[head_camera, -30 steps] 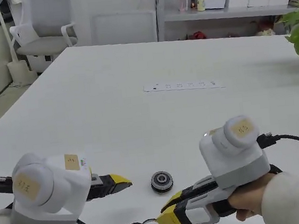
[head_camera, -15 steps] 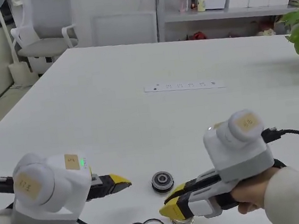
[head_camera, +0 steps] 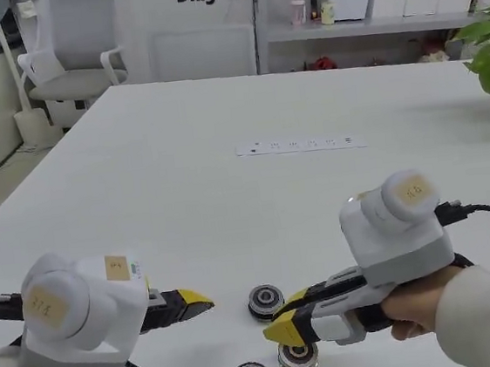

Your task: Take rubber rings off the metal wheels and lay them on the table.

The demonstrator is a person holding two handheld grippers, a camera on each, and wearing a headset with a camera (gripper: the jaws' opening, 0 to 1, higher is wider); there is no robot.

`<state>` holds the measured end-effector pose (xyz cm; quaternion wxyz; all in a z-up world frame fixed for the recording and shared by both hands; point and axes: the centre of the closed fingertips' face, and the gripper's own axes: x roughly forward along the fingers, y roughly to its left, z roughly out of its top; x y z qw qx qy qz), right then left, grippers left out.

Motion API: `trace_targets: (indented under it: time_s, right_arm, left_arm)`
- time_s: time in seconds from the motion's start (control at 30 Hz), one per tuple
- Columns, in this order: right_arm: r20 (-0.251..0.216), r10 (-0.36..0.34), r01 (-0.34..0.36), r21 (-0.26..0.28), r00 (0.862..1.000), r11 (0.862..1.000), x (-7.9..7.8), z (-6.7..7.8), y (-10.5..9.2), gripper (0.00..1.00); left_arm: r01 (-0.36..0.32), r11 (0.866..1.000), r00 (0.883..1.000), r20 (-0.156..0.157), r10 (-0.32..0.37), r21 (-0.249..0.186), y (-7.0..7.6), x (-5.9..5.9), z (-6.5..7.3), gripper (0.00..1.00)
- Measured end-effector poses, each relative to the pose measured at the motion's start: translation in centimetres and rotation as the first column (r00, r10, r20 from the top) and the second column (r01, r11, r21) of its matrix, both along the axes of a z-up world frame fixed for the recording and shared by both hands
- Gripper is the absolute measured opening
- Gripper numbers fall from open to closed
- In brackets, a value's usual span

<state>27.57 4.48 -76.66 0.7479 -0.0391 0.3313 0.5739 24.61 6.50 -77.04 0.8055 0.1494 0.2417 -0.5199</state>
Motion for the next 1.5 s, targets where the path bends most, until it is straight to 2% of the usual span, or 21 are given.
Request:
trace_targets:
  time_s: [0.73, 0.87, 1.1, 1.23, 1.3, 1.4, 1.5]
  right_arm:
    - [0.041, -0.087, 0.085, 0.055, 0.995, 0.995, 2.6, 2.1, -1.6, 0.14]
    - [0.043, -0.105, 0.102, 0.064, 0.994, 0.993, 3.1, 2.3, -2.0, 0.14]
    - [0.044, -0.136, 0.133, 0.077, 0.99, 0.988, 3.9, 2.5, -2.5, 0.14]
    - [0.03, -0.17, 0.167, 0.092, 0.985, 0.982, 4.6, 2.5, -2.8, 0.15]
    - [0.022, -0.183, 0.18, 0.097, 0.983, 0.979, 4.8, 2.5, -3.0, 0.15]
    - [0.002, -0.202, 0.201, 0.099, 0.979, 0.975, 4.9, 2.1, -3.4, 0.15]
    - [-0.005, -0.21, 0.209, 0.098, 0.978, 0.973, 5.0, 2.0, -3.5, 0.16]
  left_arm:
    - [-0.006, 1.0, 1.0, -0.008, 0.006, 0.002, -0.3, -0.1, -0.2, 0.81]
    - [-0.015, 1.0, 1.0, -0.006, 0.015, -0.008, -0.3, 0.1, 0.0, 0.81]
    - [-0.08, 0.996, 0.997, 0.022, 0.081, -0.035, 0.6, 2.0, 1.2, 0.81]
    - [-0.098, 0.995, 0.994, 0.055, 0.099, -0.034, 1.0, 3.3, 2.3, 0.82]
    - [-0.108, 0.993, 0.992, 0.065, 0.11, -0.04, 1.1, 4.0, 3.2, 0.82]
    - [-0.123, 0.989, 0.988, 0.082, 0.129, -0.076, 1.1, 5.1, 4.9, 0.83]
    - [-0.136, 0.986, 0.985, 0.093, 0.145, -0.094, 1.1, 6.1, 5.9, 0.83]
